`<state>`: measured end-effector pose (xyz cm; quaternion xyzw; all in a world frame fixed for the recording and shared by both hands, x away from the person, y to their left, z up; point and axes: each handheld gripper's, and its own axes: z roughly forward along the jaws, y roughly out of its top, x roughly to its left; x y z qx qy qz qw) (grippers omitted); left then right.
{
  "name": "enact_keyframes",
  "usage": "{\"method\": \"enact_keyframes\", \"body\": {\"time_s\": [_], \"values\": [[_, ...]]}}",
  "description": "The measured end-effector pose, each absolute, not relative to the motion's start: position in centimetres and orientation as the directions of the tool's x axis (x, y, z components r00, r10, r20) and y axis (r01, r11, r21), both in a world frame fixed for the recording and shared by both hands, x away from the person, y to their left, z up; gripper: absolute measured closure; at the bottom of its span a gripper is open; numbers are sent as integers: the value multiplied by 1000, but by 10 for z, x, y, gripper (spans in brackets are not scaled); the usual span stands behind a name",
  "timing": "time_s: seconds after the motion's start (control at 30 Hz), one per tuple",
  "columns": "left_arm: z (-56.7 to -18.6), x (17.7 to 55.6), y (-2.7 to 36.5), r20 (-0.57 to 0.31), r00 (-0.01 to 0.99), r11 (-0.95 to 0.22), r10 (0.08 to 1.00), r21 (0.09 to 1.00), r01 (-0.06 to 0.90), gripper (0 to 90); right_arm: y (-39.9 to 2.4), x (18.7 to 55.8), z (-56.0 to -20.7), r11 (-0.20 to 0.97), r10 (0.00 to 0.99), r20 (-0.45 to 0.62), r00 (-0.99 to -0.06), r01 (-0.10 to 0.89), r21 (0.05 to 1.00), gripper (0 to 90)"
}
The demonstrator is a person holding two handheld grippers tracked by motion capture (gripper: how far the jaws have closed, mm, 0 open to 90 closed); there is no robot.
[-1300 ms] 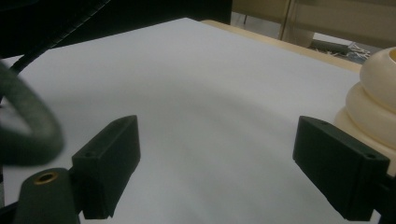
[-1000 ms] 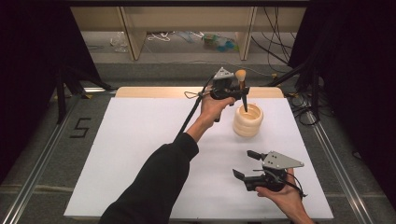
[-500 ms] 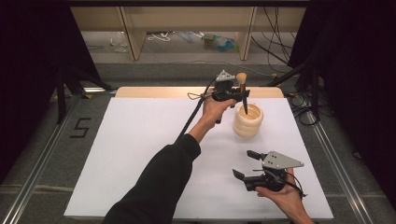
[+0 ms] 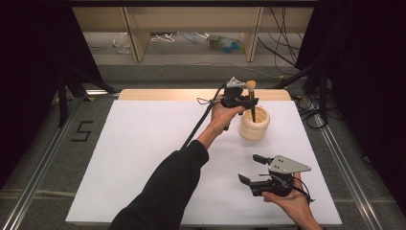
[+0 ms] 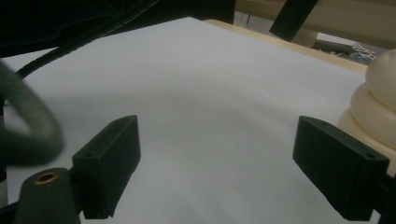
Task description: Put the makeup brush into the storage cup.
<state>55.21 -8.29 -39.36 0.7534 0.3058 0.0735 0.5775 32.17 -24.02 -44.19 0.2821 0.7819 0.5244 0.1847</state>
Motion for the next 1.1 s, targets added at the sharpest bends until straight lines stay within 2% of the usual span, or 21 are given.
{"method": "enact_keyframes", "body": {"time_s": [0.4, 0.6, 0.67, 0.77, 1.1], "values": [[-408, 551, -91, -228, 819, -208, 527, 900, 384, 714, -239, 322, -442, 285, 632, 9, -775, 243, 927, 162], [-396, 553, -82, -277, 766, -183, 580, 872, 454, 320, -241, 321, -441, 305, 636, 3, -772, 255, 917, 162], [-391, 554, -75, -262, 759, -191, 596, 872, 451, 255, -241, 321, -441, 305, 636, 2, -771, 254, 918, 161], [-382, 552, -65, -242, 763, -198, 599, 879, 434, 224, -240, 322, -442, 292, 630, 7, -776, 246, 924, 161], [-363, 541, -43, -239, 772, -173, 589, 896, 409, 225, -240, 323, -442, 292, 634, 5, -773, 246, 924, 161]]}}
